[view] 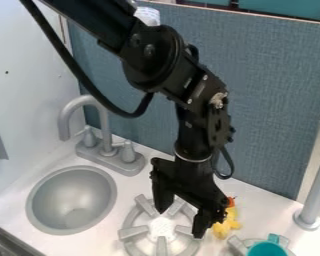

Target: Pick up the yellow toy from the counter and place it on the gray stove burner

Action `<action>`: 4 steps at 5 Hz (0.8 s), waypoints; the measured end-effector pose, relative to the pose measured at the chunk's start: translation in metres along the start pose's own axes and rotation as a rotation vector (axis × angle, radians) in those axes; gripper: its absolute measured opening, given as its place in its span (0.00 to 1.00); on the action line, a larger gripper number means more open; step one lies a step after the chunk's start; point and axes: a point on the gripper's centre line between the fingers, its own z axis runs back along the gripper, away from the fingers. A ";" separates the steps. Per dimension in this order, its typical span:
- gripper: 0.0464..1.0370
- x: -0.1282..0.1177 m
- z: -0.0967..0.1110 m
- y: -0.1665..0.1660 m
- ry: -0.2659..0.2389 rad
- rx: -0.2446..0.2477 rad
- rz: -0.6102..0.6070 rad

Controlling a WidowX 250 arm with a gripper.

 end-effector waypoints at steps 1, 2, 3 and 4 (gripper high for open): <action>0.96 -0.003 -0.007 0.000 0.028 0.002 0.002; 0.96 0.021 -0.018 -0.005 0.060 0.006 0.022; 0.96 0.047 -0.034 -0.011 0.056 0.004 0.043; 0.96 0.070 -0.057 -0.011 0.067 -0.007 0.047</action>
